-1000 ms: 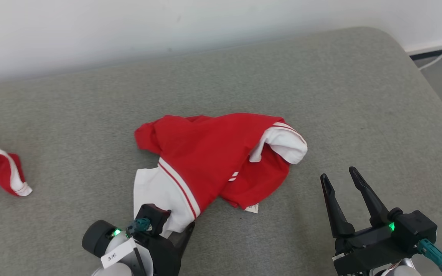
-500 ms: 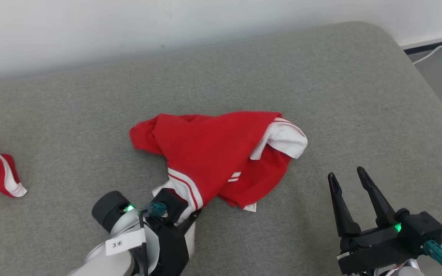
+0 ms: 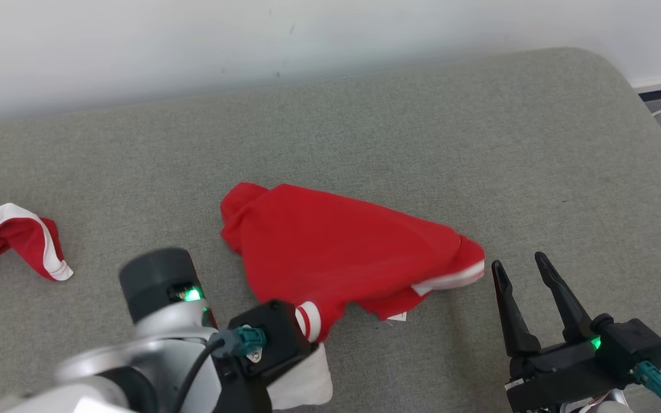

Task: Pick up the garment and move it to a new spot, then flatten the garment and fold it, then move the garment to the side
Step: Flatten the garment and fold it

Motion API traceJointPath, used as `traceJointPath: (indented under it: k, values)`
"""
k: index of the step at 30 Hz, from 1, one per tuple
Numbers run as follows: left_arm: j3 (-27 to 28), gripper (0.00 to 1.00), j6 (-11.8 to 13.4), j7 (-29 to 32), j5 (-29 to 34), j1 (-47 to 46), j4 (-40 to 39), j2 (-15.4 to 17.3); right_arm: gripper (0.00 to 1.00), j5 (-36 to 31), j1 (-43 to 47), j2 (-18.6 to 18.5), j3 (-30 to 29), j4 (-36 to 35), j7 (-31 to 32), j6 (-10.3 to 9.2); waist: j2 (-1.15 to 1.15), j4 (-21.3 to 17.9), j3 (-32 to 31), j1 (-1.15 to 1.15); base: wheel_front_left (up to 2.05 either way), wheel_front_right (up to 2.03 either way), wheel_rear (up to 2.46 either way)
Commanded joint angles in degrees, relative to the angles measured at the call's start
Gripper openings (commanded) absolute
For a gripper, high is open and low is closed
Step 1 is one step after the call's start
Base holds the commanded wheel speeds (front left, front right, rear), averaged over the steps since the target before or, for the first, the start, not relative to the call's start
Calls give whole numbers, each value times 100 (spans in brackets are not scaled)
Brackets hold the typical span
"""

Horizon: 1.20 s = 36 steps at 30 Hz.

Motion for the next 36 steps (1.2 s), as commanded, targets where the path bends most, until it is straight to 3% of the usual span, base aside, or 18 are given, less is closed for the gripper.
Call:
traceJointPath:
  k: [1, 8, 15, 20, 27, 30, 36]
  values:
    - [134, 0, 14, 250, -172, -333, -271, 225, 100, -8, 58, 7, -28, -20, -10, -2, 0, 21, 4, 0, 0, 0, 0]
    - [360, 0, 14, 930, -400, -1541, -628, 829, 100, 45, 118, 20, -90, -27, -10, -2, 0, 7, -43, 0, 0, 0, 0]
    - [154, 0, 16, 1079, -436, -2836, -522, 924, 100, 54, 173, 40, -104, 7, -11, -2, 0, -20, -170, 0, 0, 0, 0]
    - [-2, 0, 15, 726, -471, -3569, 47, 598, 100, 95, 64, 59, -35, -36, -11, -2, 0, -18, -76, 0, 0, 0, 0]
    - [-595, 0, 15, -104, -235, -3659, 1642, 204, 100, 198, -220, 68, 115, -37, -11, -2, 0, -169, 250, 0, 0, 0, 0]
    - [-892, 0, 14, -615, -27, -3514, 2590, -104, 100, 248, -369, 70, 236, 13, -11, -2, 0, -307, 402, 0, 0, 0, 0]
    - [-1148, 0, 46, -1571, -4, -3045, 4544, -1070, 100, 300, -568, 68, 327, 114, -10, -2, 0, -565, 601, 0, 0, 0, 0]
